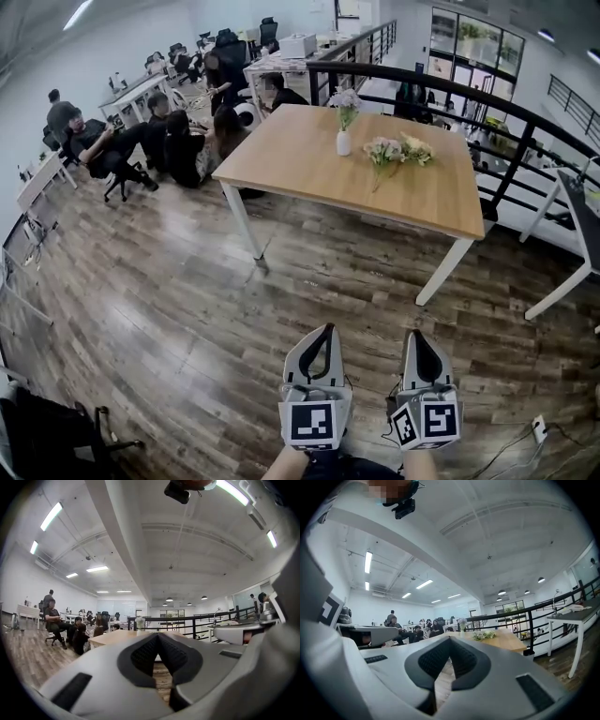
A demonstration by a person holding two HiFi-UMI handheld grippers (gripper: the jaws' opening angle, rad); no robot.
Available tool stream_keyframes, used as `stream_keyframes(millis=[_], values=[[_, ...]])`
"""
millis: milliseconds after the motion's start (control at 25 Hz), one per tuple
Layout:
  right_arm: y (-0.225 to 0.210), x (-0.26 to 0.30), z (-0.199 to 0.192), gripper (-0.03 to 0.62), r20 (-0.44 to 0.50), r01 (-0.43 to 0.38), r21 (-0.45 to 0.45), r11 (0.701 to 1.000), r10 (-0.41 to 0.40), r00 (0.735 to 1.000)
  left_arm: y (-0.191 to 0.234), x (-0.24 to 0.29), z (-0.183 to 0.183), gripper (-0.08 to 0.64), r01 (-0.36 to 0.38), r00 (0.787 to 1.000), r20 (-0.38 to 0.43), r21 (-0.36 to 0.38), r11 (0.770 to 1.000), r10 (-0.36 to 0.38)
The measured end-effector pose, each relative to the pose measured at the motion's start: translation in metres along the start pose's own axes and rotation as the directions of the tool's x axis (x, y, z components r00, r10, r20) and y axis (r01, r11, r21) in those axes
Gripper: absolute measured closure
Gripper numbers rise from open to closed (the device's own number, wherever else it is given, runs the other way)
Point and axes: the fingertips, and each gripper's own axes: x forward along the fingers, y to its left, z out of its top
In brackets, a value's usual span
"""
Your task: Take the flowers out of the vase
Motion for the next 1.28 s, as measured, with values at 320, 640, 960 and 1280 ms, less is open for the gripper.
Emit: stream_keyframes(millis=[320, 640, 960, 1280], values=[[0.005, 0.049, -0.002, 0.601, -0.003, 0.015, -0.006, 1.000, -0.015, 1.000, 0.027, 0.041, 0.001, 0.526, 0.027, 1.000, 0.004, -0.014, 1.000, -0.027], [0.011, 0.077, -0.009, 0.601, -0.021, -0.006, -0.019, 1.000, 0.005, 1.000, 0.043, 0.066, -0.005, 0.527, 0.026, 1.000, -0.002, -0.027, 0.999, -0.027], [-0.011, 0.109, -0.009, 0.601, -0.031, -0.020, -0.016, 1.000, 0.020, 0.999, 0.037, 0.104, -0.007, 0.527, 0.017, 1.000, -0.019, -0.026, 1.000, -0.018], [-0.057, 0.172, -0.003, 0.601, -0.030, -0.053, -0.007, 0.999, 0.052, 0.998, 0.025, 0.177, -0.001, 0.527, -0.007, 1.000, -0.022, -0.017, 1.000, 0.007]])
